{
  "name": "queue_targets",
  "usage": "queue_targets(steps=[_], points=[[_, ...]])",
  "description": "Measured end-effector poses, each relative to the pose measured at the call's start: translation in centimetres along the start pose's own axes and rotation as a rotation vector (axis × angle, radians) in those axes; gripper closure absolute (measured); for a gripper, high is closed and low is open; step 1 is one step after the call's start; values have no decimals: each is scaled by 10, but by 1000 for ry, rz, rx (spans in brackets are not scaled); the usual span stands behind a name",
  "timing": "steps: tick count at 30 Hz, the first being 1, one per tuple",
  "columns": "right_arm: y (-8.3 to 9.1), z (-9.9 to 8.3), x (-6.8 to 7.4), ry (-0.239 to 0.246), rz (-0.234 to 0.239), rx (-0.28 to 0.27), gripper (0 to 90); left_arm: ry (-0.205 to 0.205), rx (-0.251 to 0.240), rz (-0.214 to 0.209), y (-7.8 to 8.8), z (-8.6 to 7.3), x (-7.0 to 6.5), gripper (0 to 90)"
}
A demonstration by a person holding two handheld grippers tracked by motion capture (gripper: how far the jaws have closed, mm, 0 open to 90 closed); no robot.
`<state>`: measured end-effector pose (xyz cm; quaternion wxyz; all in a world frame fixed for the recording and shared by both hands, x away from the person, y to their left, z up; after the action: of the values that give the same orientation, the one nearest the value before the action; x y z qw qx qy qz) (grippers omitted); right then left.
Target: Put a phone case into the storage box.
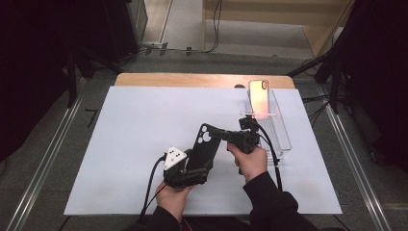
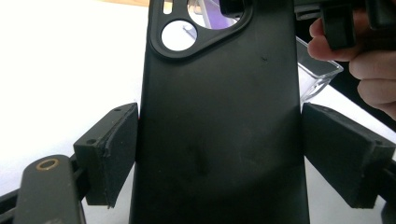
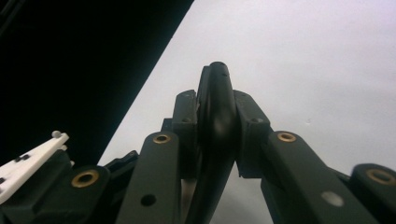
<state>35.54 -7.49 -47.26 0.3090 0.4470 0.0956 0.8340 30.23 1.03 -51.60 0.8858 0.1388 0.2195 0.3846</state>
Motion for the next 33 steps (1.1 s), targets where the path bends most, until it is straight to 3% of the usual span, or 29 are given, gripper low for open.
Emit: queue_targets(steps=[14, 21, 26, 33], points=[[5, 1, 14, -17, 99, 18, 772, -27, -10, -29, 0, 1, -2, 137], [8, 1, 22, 22, 92, 19, 772, -42, 37, -33, 0, 5, -3, 94], [9, 2, 22, 58, 56, 16, 772, -4, 90, -57, -1, 2, -3, 94], [14, 4, 18, 129, -1, 9, 772, 7, 146, -89, 3, 5, -1, 98]])
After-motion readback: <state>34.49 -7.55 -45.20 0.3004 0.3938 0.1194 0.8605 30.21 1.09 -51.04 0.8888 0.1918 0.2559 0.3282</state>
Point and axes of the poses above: each handheld gripper's, and its own axes: y roughly backward along the jaws, z roughly out of its top, x roughly to its left, the point moved 10 cm from there along -y, roughly forward along the jaws, and after that the axes turned 1 degree about -y, right-handed, at the moved point
